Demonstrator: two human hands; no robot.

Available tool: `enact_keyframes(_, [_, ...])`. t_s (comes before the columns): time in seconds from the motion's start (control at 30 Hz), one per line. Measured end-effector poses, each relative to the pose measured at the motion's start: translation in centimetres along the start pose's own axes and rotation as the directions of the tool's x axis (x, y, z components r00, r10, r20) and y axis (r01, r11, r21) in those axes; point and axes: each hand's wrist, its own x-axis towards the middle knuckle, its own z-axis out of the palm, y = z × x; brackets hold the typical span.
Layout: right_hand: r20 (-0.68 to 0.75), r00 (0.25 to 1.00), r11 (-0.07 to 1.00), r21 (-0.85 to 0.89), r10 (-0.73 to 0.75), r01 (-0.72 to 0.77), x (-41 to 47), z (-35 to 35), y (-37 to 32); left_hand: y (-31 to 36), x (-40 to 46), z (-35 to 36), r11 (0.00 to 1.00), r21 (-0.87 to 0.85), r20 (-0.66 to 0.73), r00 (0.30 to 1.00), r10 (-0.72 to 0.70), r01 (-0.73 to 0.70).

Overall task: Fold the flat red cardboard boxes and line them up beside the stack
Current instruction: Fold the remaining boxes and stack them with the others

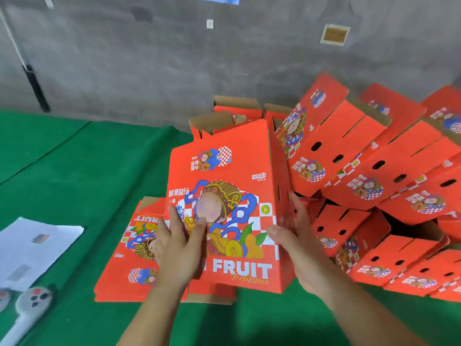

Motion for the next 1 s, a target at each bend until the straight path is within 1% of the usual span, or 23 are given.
enact_keyframes(0.03, [-0.039, 0.997, 0.994, -0.098, -0.059, 0.055, 0.2, 0.7, 0.1, 1.1, -0.4, 0.9, 0.998, -0.068, -0.009, 1.000, 0.008, -0.008])
enact_keyframes(0.07, [-0.085, 0.987, 0.968, -0.221, -0.137, 0.115, 0.6, 1.4, 0.2, 1.9, -0.7, 1.7, 0.984, -0.171, 0.022, 0.998, 0.061, -0.056])
enact_keyframes(0.1, [-0.124, 0.965, 0.919, -0.355, -0.230, 0.173, 1.1, 2.2, 0.2, 2.7, -1.1, 2.6, 0.956, -0.266, 0.085, 0.985, 0.147, -0.120])
enact_keyframes(0.17, [-0.195, 0.895, 0.785, -0.577, -0.400, 0.225, 2.6, 3.4, 0.3, 4.5, -1.6, 4.0, 0.879, -0.414, 0.197, 0.920, 0.338, -0.235])
enact_keyframes(0.2, [-0.228, 0.862, 0.746, -0.627, -0.452, 0.225, 3.5, 3.8, 0.2, 5.5, -1.4, 4.5, 0.836, -0.476, 0.211, 0.888, 0.409, -0.273])
enact_keyframes(0.23, [-0.244, 0.834, 0.726, -0.643, -0.495, 0.243, 4.5, 4.0, 0.1, 6.6, -0.9, 4.8, 0.799, -0.514, 0.188, 0.868, 0.460, -0.312])
enact_keyframes(0.27, [-0.237, 0.813, 0.718, -0.635, -0.533, 0.286, 5.6, 4.1, 0.1, 7.6, 0.1, 4.9, 0.771, -0.529, 0.136, 0.862, 0.489, -0.354])
enact_keyframes(0.33, [-0.177, 0.799, 0.705, -0.602, -0.575, 0.374, 7.7, 4.3, -0.2, 9.4, 2.9, 4.9, 0.751, -0.500, 0.003, 0.866, 0.499, -0.431])
enact_keyframes(0.37, [-0.139, 0.795, 0.680, -0.617, -0.591, 0.397, 8.9, 4.3, -0.6, 10.0, 4.7, 4.7, 0.752, -0.475, -0.032, 0.863, 0.504, -0.457])
enact_keyframes(0.47, [-0.064, 0.748, 0.541, -0.731, -0.660, 0.415, 13.4, 4.0, -2.6, 11.3, 10.2, 4.3, 0.742, -0.430, -0.039, 0.832, 0.553, -0.514])
enact_keyframes(0.57, [0.003, 0.692, 0.396, -0.819, -0.722, 0.416, 18.3, 4.3, -4.9, 12.9, 16.5, 3.9, 0.775, -0.373, -0.008, 0.837, 0.548, -0.510])
enact_keyframes(0.6, [0.020, 0.678, 0.370, -0.826, -0.735, 0.426, 19.9, 4.4, -5.5, 13.6, 18.8, 3.8, 0.781, -0.358, 0.006, 0.835, 0.550, -0.512])
enact_keyframes(0.67, [0.048, 0.677, 0.362, -0.816, -0.735, 0.451, 23.1, 4.6, -6.2, 15.2, 23.4, 3.6, 0.781, -0.305, -0.010, 0.822, 0.570, -0.545])
enact_keyframes(0.8, [0.136, 0.722, 0.370, -0.786, -0.678, 0.495, 30.6, 5.2, -6.5, 18.8, 31.7, 3.1, 0.768, -0.217, -0.061, 0.793, 0.606, -0.603])
enact_keyframes(0.87, [0.174, 0.749, 0.395, -0.762, -0.639, 0.514, 34.7, 5.4, -6.0, 20.2, 35.6, 2.9, 0.759, -0.168, -0.081, 0.776, 0.625, -0.629])
enact_keyframes(0.93, [0.217, 0.777, 0.405, -0.753, -0.590, 0.518, 38.9, 5.4, -5.4, 21.3, 39.5, 2.4, 0.760, -0.087, -0.074, 0.765, 0.640, -0.644])
enact_keyframes(0.97, [0.237, 0.794, 0.408, -0.755, -0.561, 0.513, 41.0, 5.3, -5.1, 21.6, 41.3, 2.4, 0.764, -0.060, -0.046, 0.766, 0.641, -0.642])
enact_keyframes(1.0, [0.256, 0.814, 0.417, -0.756, -0.521, 0.505, 42.8, 5.3, -4.5, 21.7, 43.0, 2.6, 0.781, -0.058, -0.004, 0.783, 0.623, -0.622])
